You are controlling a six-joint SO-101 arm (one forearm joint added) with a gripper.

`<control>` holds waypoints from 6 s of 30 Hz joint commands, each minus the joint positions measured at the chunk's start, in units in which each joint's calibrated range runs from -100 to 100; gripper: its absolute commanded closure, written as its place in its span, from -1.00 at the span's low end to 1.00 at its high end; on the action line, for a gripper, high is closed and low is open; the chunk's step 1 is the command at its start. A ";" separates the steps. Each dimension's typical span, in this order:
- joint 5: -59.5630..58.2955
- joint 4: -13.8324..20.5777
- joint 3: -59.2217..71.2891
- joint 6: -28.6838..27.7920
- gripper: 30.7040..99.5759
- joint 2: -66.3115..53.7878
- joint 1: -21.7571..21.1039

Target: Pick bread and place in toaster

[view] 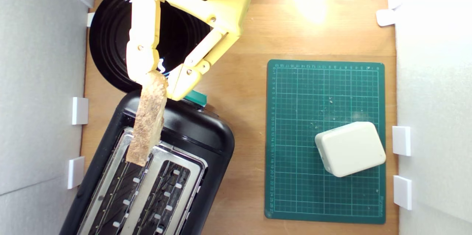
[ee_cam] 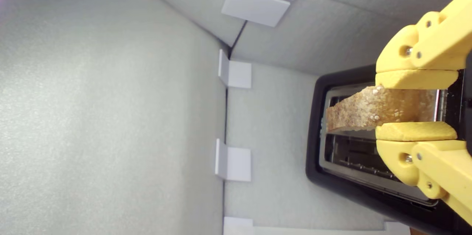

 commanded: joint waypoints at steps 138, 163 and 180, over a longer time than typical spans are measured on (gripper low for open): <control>-7.66 -33.58 -11.30 -10.34 -0.45 2.92 0.39; -7.57 -24.97 16.21 -42.78 -0.34 -16.13 -16.93; -7.40 -26.33 54.16 -42.83 0.38 -33.19 -19.84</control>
